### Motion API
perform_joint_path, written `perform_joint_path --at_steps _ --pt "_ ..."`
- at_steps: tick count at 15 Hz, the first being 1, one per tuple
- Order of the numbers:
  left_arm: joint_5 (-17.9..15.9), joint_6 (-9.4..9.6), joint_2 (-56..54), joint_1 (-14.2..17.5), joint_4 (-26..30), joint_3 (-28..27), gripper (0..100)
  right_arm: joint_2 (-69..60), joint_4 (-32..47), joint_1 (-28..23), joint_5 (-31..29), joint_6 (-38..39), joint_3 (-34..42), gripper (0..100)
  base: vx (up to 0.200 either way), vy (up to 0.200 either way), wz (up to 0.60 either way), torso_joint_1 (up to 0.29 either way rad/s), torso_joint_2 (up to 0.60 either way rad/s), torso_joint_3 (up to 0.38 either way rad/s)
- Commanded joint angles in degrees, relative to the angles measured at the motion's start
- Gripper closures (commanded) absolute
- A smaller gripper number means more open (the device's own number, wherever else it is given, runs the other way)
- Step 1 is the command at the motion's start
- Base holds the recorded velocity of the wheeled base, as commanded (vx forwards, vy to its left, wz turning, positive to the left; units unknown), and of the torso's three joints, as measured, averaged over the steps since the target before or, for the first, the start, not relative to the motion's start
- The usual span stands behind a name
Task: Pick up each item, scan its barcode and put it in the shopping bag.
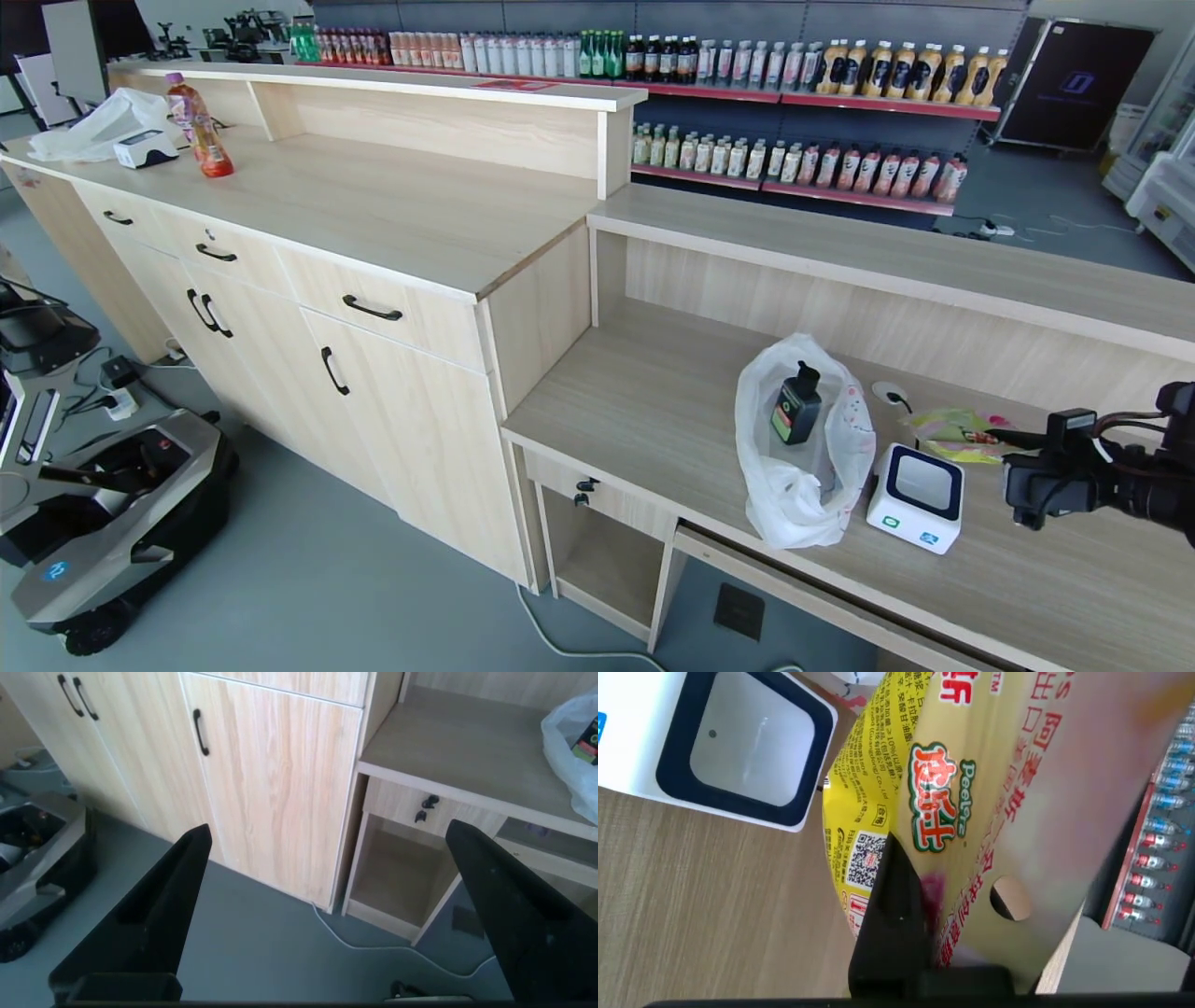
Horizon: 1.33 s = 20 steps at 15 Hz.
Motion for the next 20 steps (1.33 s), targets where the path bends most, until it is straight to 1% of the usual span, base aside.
perform_joint_path --at_steps 1,10,15,17,18,19,20 --pt "0.00 0.00 0.01 0.00 -0.01 0.01 0 -1.01 0.68 -0.30 0.53 -0.01 0.02 100 0.000 0.000 0.00 0.000 0.00 0.000" --pt "0.00 0.00 0.01 0.00 -0.01 0.01 0 -2.68 1.12 -0.12 0.62 -1.32 1.61 100 0.000 0.000 0.00 0.000 0.00 0.000" --pt "0.00 0.00 0.01 0.00 -0.01 0.01 0 -4.61 1.03 0.32 0.44 -0.44 2.05 100 0.000 0.000 0.00 0.000 0.00 0.000" --pt "0.00 0.00 0.01 0.00 -0.01 0.01 0 -8.57 1.21 0.14 0.00 5.71 2.05 100 0.000 0.000 0.00 0.000 0.00 0.000" --pt "0.00 0.00 0.01 0.00 -0.01 0.01 0 -13.31 4.46 0.05 -0.79 16.17 2.84 100 0.000 0.000 0.00 0.000 0.00 0.000" --pt "0.00 0.00 0.01 0.00 -0.01 0.01 0 -16.74 8.24 0.14 -1.23 23.29 2.92 100 0.000 0.000 0.00 0.000 0.00 0.000" --pt "0.00 0.00 0.01 0.00 -0.01 0.01 0 -19.03 8.50 -0.47 -1.14 26.27 3.19 100 0.000 0.000 0.00 0.000 0.00 0.000"
